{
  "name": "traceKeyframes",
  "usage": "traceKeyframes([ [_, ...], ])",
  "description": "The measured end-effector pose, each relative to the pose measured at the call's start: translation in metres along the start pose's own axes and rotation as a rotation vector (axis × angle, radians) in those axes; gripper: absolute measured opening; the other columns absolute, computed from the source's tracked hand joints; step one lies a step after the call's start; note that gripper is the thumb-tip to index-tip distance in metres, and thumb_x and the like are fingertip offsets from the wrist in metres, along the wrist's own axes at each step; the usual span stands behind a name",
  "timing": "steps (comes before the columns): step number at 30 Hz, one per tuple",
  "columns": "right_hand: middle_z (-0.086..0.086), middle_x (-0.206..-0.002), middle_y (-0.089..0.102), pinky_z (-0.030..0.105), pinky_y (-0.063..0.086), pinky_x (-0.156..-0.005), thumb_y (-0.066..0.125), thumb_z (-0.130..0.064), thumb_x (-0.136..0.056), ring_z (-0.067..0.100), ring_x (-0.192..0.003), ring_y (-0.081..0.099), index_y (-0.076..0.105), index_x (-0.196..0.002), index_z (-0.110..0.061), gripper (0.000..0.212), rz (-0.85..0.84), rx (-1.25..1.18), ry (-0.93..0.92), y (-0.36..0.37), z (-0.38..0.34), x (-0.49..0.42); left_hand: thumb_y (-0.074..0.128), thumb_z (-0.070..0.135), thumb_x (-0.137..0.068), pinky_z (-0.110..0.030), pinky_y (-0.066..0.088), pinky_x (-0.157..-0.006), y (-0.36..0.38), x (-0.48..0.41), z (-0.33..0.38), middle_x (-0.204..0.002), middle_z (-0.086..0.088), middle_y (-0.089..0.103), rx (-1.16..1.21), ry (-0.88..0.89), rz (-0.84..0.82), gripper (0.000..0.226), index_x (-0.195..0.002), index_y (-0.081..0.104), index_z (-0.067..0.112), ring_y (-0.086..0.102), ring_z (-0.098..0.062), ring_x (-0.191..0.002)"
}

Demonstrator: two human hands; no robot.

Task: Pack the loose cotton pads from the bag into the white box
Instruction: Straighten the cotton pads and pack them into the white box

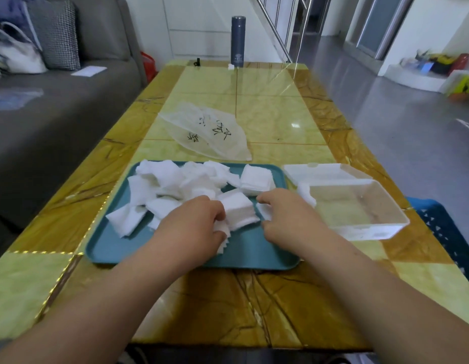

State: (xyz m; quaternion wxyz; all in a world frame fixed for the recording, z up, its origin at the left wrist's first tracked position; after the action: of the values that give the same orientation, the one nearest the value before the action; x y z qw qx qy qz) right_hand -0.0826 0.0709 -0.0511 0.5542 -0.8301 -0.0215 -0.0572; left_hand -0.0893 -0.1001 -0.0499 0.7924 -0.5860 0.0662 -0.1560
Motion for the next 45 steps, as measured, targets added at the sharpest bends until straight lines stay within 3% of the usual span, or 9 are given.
traceKeyframes([
  [10, -0.005, -0.137, 0.066, 0.026, 0.046, -0.107, 0.074, -0.024, -0.087, 0.014, -0.127, 0.059, 0.061, -0.141, -0.031, 0.056, -0.049, -0.101, -0.107, 0.009, -0.011, -0.008, 0.072, 0.036, -0.086, -0.038, 0.05, -0.078, -0.017, -0.015, 0.007, -0.096, 0.014, 0.05, 0.189, 0.085, 0.191, 0.018, -0.094, 0.056, 0.035, 0.054, -0.013, -0.086],
  [15, -0.002, -0.133, 0.068, 0.036, 0.049, -0.104, 0.057, -0.028, -0.096, 0.021, -0.128, 0.057, 0.063, -0.139, -0.027, 0.043, 0.112, -0.038, -0.095, -0.013, -0.012, -0.002, 0.073, 0.035, -0.085, -0.032, 0.048, -0.075, -0.02, -0.014, 0.0, -0.091, 0.016, 0.051, 0.27, 0.097, 0.241, 0.018, -0.091, 0.056, 0.037, 0.052, -0.006, -0.075],
  [20, 0.003, -0.123, 0.066, 0.04, 0.053, -0.091, 0.057, -0.027, -0.095, 0.026, -0.115, 0.061, 0.056, -0.133, -0.02, 0.039, -0.058, 0.13, 0.007, 0.004, -0.006, 0.0, 0.073, 0.033, -0.086, -0.028, 0.045, -0.074, -0.023, -0.01, 0.005, -0.094, 0.015, 0.055, 0.305, 0.113, 0.252, 0.018, -0.089, 0.056, 0.038, 0.053, 0.0, -0.073],
  [24, 0.001, -0.141, 0.059, 0.031, 0.049, -0.096, 0.069, -0.024, -0.089, 0.021, -0.127, 0.057, 0.046, -0.152, -0.024, 0.066, -0.143, -0.073, 0.093, 0.008, 0.001, 0.002, 0.073, 0.033, -0.087, -0.025, 0.043, -0.074, -0.022, -0.008, 0.005, -0.095, 0.016, 0.056, 0.311, 0.105, 0.23, 0.017, -0.089, 0.057, 0.04, 0.053, 0.002, -0.072],
  [28, -0.006, -0.092, 0.067, 0.026, 0.05, -0.068, 0.072, -0.018, -0.082, 0.018, -0.088, 0.065, 0.071, -0.107, -0.023, 0.026, -0.15, -0.237, 0.132, 0.011, 0.01, 0.004, 0.074, 0.034, -0.086, -0.024, 0.043, -0.073, -0.024, -0.005, 0.004, -0.096, 0.018, 0.056, 0.336, 0.101, 0.25, 0.014, -0.092, 0.062, 0.038, 0.056, 0.001, -0.074],
  [33, -0.004, -0.084, 0.07, 0.025, 0.05, -0.061, 0.084, -0.014, -0.076, 0.012, -0.071, 0.063, 0.07, -0.088, -0.022, 0.02, 0.06, -0.641, 0.091, -0.017, 0.012, 0.009, 0.076, 0.034, -0.087, -0.018, 0.044, -0.071, -0.035, 0.0, 0.0, -0.103, 0.018, 0.06, 0.489, 0.057, 0.317, 0.02, -0.104, 0.067, 0.036, 0.061, -0.003, -0.074],
  [37, 0.019, -0.1, 0.073, 0.044, 0.059, -0.082, 0.084, 0.007, -0.076, 0.029, -0.084, 0.07, 0.069, -0.1, -0.013, 0.035, 0.044, -1.004, -0.059, -0.029, -0.005, 0.016, 0.081, 0.041, -0.085, -0.019, 0.051, -0.067, -0.026, 0.001, 0.0, -0.1, 0.011, 0.073, 0.907, -0.024, 0.127, 0.026, -0.109, 0.073, 0.034, 0.064, -0.01, -0.071],
  [41, -0.003, -0.091, 0.078, 0.023, 0.059, -0.074, 0.081, 0.005, -0.081, 0.01, -0.081, 0.073, 0.077, -0.107, -0.015, 0.034, 0.063, -1.044, -0.132, -0.034, -0.013, 0.02, 0.078, 0.023, -0.09, -0.019, 0.046, -0.059, -0.023, 0.002, 0.007, -0.094, -0.015, 0.074, 1.032, 0.023, 0.023, 0.01, -0.097, 0.078, 0.017, 0.062, -0.014, -0.065],
  [45, 0.0, -0.098, 0.082, 0.033, 0.062, -0.087, 0.078, -0.011, -0.089, 0.018, -0.095, 0.077, 0.082, -0.106, -0.023, 0.021, 0.129, -1.016, -0.104, -0.036, -0.008, 0.018, 0.075, 0.018, -0.093, -0.015, 0.043, -0.053, -0.022, 0.003, 0.002, -0.084, -0.016, 0.072, 1.061, -0.016, 0.018, 0.011, -0.099, 0.077, 0.01, 0.059, -0.008, -0.059],
])
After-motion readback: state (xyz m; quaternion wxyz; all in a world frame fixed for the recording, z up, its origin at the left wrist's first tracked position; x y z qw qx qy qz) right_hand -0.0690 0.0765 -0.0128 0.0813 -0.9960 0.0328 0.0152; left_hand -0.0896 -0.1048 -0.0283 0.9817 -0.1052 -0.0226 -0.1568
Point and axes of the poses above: each hand's wrist, its own x-axis away from the middle knuckle, its own y-axis out of the palm, z = x × y, the point moved 9 cm from there along -x, towards the middle knuckle
